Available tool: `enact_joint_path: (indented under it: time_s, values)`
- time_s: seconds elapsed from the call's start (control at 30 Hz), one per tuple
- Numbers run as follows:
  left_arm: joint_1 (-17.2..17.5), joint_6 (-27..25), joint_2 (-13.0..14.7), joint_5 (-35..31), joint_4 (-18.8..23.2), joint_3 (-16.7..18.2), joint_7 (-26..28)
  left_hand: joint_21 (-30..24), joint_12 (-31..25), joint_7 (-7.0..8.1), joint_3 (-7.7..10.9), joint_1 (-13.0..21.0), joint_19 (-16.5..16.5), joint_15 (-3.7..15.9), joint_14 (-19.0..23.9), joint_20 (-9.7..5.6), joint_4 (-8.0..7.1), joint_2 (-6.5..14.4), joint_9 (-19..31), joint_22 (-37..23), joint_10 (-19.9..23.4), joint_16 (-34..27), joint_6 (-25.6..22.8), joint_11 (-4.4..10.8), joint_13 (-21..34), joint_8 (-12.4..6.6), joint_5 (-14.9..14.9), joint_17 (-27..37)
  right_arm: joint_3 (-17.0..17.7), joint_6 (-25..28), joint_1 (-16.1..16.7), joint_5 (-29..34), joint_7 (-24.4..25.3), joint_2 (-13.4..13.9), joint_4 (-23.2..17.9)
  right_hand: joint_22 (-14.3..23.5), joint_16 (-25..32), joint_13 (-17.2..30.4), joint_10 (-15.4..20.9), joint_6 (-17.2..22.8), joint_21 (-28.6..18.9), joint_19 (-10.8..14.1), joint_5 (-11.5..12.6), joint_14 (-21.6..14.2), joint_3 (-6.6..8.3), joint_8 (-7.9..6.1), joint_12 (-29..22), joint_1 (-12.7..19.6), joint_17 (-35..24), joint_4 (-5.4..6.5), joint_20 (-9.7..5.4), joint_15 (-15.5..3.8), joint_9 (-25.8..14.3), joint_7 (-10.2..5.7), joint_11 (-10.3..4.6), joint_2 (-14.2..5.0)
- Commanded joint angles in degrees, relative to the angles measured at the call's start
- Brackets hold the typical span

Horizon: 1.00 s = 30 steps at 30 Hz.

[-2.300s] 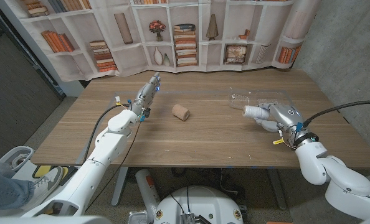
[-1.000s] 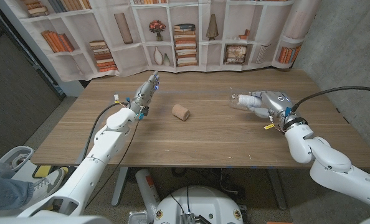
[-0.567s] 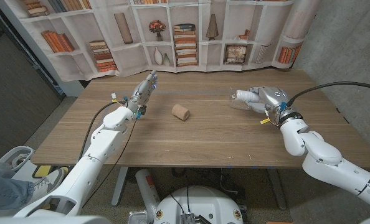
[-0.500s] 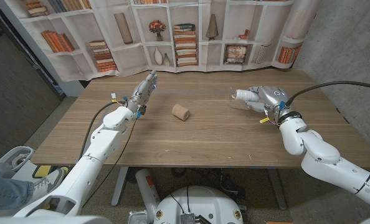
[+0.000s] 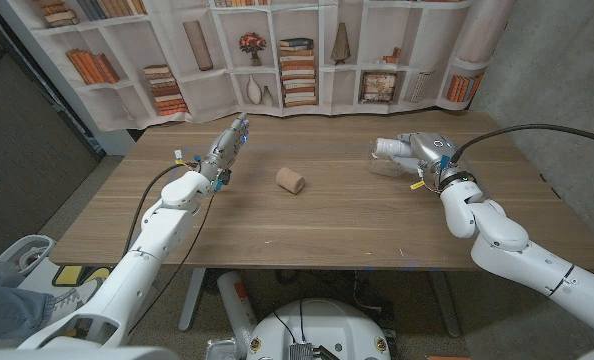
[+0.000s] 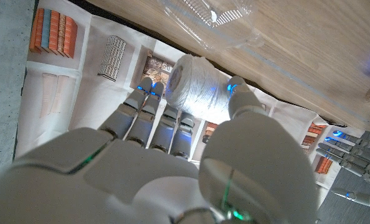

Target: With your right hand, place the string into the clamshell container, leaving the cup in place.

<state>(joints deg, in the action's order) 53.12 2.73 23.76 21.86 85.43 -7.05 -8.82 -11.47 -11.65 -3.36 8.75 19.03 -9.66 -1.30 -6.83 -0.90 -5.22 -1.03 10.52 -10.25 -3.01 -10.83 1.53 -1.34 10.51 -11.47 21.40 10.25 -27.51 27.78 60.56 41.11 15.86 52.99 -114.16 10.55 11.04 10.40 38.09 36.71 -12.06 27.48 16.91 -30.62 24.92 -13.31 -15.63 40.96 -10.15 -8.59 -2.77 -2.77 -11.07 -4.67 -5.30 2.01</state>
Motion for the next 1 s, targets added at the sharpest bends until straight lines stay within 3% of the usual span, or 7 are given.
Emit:
enact_joint_path:
  time_s: [0.03,0.5,1.0]
  values:
    - [1.6,0.12,0.49,0.25,1.18,1.02,0.64,-0.04,0.13,-0.26,-0.15,0.28,-0.52,-0.11,-0.23,0.1,-0.15,0.57,0.21,-0.19,-0.11,0.13,-0.45,0.19,0.17,0.13,0.31,0.14,-2.63,0.57,-3.91,1.04,-0.68,-1.89,3.36,0.05,-0.2,0.1,0.59,2.18,0.03,0.51,-0.06,-0.4,0.74,0.0,0.31,0.13,-0.14,0.45,-2.38,-6.5,-0.16,-1.57,-0.26,-0.71]
    - [2.2,0.61,0.68,0.28,1.7,1.32,1.02,-0.05,0.13,-0.24,-0.23,0.4,-0.53,-0.09,-0.21,0.13,-0.11,0.68,0.21,-0.19,-0.12,0.12,-0.45,0.07,0.17,0.14,0.28,0.14,-4.82,1.12,-7.37,1.0,0.21,-4.14,8.12,0.06,-0.21,0.11,0.85,2.37,0.07,0.49,-0.24,-0.51,0.79,0.14,0.43,0.16,-0.16,0.57,-2.41,-6.54,-0.18,-1.55,-0.08,-0.88]
    - [3.93,1.08,0.95,0.81,3.1,2.27,1.63,-0.05,0.13,-0.29,-0.32,0.53,-0.54,-0.15,-0.24,0.12,-0.07,0.79,0.21,-0.19,-0.12,0.13,-0.5,0.1,0.17,0.13,0.23,0.14,-8.33,3.51,-10.93,4.73,-1.42,-4.39,11.22,0.07,-0.17,0.12,1.2,2.72,0.0,0.77,-0.44,-0.8,0.95,0.24,0.54,0.32,-0.18,0.67,-2.52,-6.38,-0.22,-1.7,-0.28,-1.24]
